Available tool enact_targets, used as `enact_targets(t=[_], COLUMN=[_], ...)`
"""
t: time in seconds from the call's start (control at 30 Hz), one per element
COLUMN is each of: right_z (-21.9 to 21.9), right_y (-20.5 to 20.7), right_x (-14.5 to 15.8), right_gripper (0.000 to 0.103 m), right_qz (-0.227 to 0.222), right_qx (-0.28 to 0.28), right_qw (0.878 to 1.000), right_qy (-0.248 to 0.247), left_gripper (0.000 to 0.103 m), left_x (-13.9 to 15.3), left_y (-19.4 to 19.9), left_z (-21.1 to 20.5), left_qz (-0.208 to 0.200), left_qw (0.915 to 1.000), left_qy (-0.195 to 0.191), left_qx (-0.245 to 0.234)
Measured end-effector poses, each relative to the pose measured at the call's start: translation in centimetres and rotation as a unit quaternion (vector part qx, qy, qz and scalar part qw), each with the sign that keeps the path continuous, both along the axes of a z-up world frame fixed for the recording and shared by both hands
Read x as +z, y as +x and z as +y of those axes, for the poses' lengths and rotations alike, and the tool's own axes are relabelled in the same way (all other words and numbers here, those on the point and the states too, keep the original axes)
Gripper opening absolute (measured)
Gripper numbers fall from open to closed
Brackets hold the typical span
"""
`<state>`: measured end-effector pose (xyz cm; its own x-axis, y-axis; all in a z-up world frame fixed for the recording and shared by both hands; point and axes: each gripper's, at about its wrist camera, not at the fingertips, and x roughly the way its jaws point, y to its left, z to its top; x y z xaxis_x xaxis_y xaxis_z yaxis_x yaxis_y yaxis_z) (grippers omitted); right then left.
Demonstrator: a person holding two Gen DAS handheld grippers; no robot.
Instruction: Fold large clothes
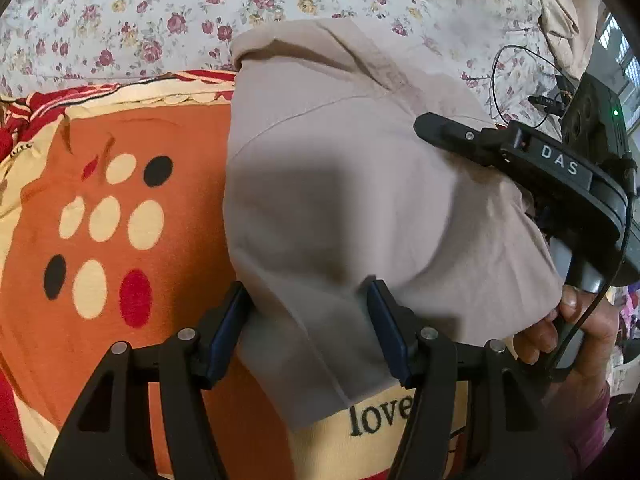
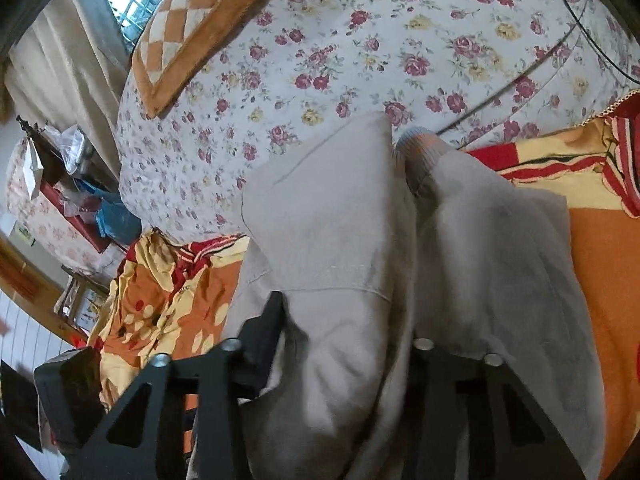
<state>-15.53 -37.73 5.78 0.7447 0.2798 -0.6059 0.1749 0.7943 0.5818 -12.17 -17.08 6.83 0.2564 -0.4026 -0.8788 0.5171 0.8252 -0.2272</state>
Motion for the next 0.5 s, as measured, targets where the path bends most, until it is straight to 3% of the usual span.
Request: enact_targets(t=[0.1, 0.27, 0.33, 0.4, 0.5], right_z=[-0.2, -0.5, -0.4, -0.3, -0.6], right_y=[-0.2, -0.2, -0.2, -0.3, -0.9], right_x=[0.1, 0.0, 0.1, 0.3, 1.7], right_gripper=[0.028, 0.028, 0.027, 0.015, 0.008], right_qz=[-0.002, -0.001, -0.003, -0.008, -0.024], right_qx=[0.0, 0.001, 0.002, 0.0, -0.001], right_qw=[1.0, 1.0, 1.0, 1.0, 1.0], right_qy=[0.002, 0.01, 0.006, 0.002, 0.012], left_gripper=[0.06, 0.064, 0.066, 0.066, 0.066], left_x=[0.8, 1.3, 0.6, -0.3, -0.2], left_y=[0.1, 2.0, 3.4, 4.6, 5.5], left_z=[0.2, 1.3, 1.0, 0.8, 0.6], left_qz=[-0.006, 0.003, 0.004, 0.015, 0.036], left_qw=[1.0, 0.9979, 0.9979, 0.9975, 0.9958], left_qy=[-0.004, -0.049, -0.036, -0.025, -0.04], left_qx=[-0.001, 0.042, 0.054, 0.065, 0.075])
